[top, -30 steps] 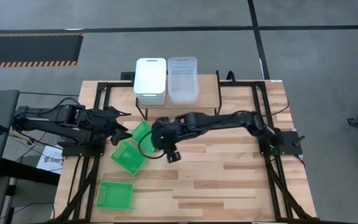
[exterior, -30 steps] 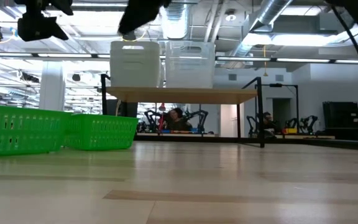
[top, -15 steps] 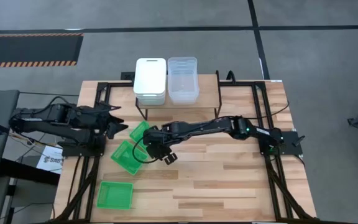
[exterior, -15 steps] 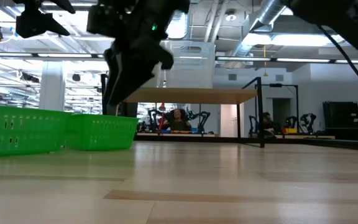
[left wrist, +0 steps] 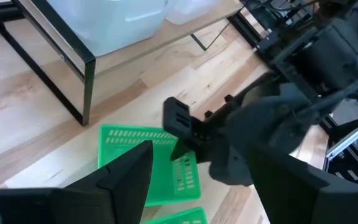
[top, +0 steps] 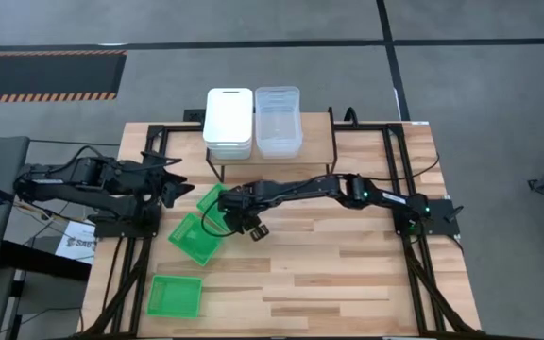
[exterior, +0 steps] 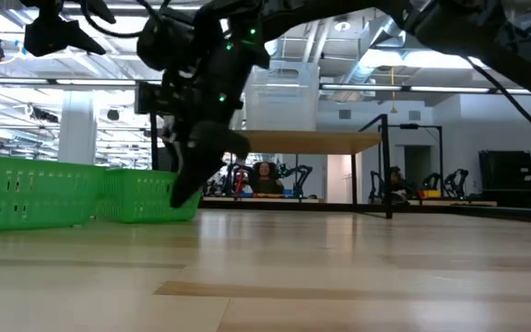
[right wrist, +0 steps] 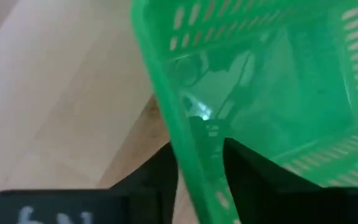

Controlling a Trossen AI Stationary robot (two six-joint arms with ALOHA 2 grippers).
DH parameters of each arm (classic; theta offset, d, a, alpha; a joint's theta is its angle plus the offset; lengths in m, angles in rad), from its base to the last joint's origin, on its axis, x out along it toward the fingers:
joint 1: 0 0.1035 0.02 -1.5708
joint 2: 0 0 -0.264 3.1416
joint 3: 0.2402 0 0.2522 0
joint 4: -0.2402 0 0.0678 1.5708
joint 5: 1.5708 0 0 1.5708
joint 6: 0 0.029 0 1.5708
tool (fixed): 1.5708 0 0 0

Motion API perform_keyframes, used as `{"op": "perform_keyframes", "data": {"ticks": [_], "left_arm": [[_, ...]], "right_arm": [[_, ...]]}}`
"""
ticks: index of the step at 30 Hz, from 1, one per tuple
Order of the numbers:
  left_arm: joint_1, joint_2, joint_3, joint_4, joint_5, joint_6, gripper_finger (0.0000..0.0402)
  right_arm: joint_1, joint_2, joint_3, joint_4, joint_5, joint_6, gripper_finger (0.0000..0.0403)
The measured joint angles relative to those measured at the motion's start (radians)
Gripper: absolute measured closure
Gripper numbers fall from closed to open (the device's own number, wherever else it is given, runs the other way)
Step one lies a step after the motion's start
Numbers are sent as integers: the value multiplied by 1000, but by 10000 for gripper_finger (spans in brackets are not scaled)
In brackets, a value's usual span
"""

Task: Stack baskets on shelf by color
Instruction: Put the top green bin on the shelf

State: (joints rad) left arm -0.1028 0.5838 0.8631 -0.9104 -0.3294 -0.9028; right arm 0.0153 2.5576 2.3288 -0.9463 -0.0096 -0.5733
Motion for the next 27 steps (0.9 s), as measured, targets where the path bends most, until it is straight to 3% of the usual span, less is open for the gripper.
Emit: {"op": "perform_keyframes", "data": {"ticks": [8, 15, 21, 27], "left_arm": [[0, 0, 0, 0, 0, 0, 157], [0, 0, 0, 0, 0, 0, 157], [0, 0, 0, 3, -19, -1, 157], [0, 0, 0, 11, -59, -1, 157]], "right_arm": [[6, -3, 0, -117, -17, 61, 390], [13, -121, -1, -233, -146, 111, 397], [10, -339, -1, -255, -198, 181, 399], [45, -614, -1, -215, -171, 255, 399]]}}
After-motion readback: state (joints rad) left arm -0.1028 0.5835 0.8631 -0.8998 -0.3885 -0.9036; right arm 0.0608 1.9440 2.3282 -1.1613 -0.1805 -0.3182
